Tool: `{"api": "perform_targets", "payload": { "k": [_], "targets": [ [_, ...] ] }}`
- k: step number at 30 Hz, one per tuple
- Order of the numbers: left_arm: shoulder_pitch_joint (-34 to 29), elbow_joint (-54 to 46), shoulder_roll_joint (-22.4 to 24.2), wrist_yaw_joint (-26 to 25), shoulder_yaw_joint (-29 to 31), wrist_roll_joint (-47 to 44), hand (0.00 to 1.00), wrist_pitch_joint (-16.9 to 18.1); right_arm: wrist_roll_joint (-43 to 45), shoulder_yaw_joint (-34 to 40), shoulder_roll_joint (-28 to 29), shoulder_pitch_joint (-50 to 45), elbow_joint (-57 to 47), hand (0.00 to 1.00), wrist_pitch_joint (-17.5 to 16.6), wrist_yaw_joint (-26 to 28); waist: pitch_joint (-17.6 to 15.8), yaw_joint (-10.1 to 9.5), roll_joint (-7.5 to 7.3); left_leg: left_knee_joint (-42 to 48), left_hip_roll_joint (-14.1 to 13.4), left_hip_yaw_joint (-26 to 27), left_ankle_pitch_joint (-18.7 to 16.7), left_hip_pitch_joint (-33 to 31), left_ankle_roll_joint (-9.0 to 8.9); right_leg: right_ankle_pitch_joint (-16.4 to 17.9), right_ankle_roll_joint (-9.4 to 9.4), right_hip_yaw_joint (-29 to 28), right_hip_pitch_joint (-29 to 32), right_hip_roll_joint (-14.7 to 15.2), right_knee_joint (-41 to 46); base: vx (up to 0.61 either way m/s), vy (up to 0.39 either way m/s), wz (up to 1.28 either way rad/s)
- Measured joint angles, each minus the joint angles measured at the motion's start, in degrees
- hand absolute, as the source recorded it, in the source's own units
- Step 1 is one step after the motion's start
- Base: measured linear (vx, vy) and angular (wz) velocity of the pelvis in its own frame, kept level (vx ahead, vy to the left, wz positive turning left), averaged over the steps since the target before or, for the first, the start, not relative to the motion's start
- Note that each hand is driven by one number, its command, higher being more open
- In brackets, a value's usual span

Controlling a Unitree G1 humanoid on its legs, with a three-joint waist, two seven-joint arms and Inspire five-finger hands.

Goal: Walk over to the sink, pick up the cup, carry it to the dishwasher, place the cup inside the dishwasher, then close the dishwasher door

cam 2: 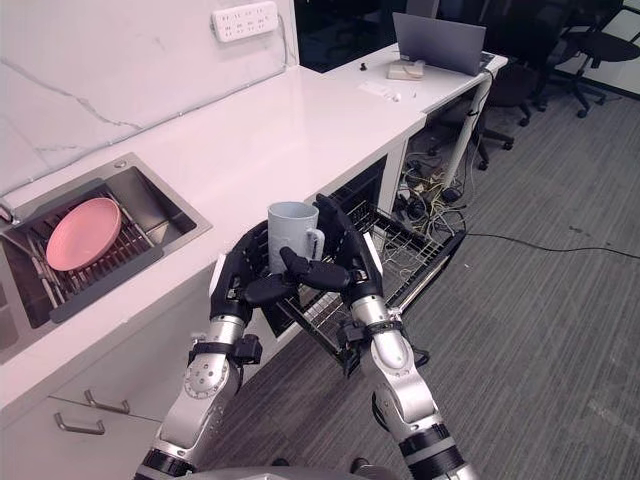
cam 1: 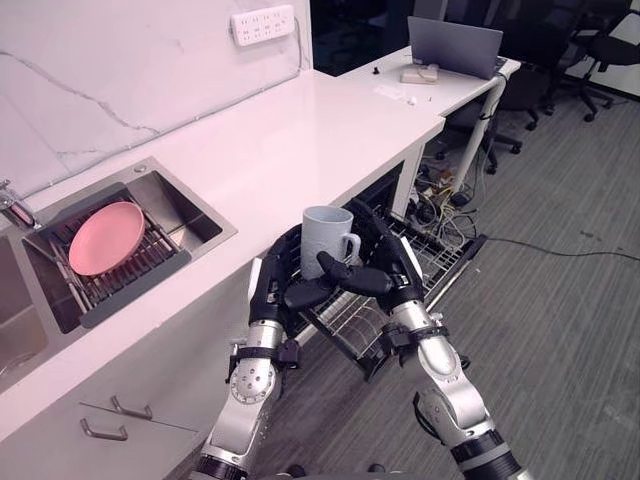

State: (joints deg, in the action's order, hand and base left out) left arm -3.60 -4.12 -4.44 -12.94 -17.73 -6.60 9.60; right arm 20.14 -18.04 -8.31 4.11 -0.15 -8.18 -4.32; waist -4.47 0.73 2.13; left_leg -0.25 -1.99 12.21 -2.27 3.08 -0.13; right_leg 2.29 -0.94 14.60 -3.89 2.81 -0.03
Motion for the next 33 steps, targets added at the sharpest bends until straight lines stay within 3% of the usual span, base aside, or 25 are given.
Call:
{"api": "perform_targets", "payload": {
  "k": [11,12,22,26,33],
  "targets": [
    [-0.03,-2.77,0.60,-1.07,-0.26,1.08,0.30,-0.01,1.13,0.29,1.18,0.54,1.12,0.30,-3.44,-0.50,0.05,-0.15,-0.01,-0.51,0.31,-1.01,0.73,-0.29,0.33,0.02,-0.01,1.10,0.14,0.32,0.32,-0.01,0.001,0.06],
    [-0.03,-3.04,0.61,-1.07,-0.27,1.11,0.90,-0.01,1.13,0.33,1.25,0.55,1.12,0.30,-3.81,-0.50,0.10,-0.15,-0.02,-0.74,0.34,-1.11,0.90,-0.28,0.31,0.02,-0.01,1.20,0.22,0.33,0.37,0.00,0.000,0.00],
    [-1.38,-5.30,1.60,-0.92,-1.85,2.15,0.90,-0.01,-0.55,4.26,2.66,0.53,1.69,0.30,-3.22,-2.22,0.18,-0.87,-0.09,-1.58,0.53,-1.45,1.54,-0.23,0.44,0.04,-0.03,1.59,0.55,0.50,0.69,0.00,0.000,0.01],
    [-3.89,-5.65,3.47,-0.79,0.36,2.13,0.90,0.54,-6.53,8.67,2.85,0.35,2.16,0.30,-2.27,-4.74,0.19,-1.40,-0.10,-2.18,0.71,-2.16,2.05,-0.05,0.51,0.05,-0.05,2.36,0.27,0.64,0.66,-0.01,-0.002,0.09],
    [-8.67,-5.44,2.88,0.17,4.90,1.22,0.90,1.89,-11.55,13.70,0.78,0.21,6.27,0.30,-1.04,-7.05,0.26,-1.53,-0.22,-3.46,0.82,-3.47,3.13,-0.50,0.45,0.04,-0.07,3.62,0.60,0.65,0.51,-0.02,-0.009,0.10]
  ]
}}
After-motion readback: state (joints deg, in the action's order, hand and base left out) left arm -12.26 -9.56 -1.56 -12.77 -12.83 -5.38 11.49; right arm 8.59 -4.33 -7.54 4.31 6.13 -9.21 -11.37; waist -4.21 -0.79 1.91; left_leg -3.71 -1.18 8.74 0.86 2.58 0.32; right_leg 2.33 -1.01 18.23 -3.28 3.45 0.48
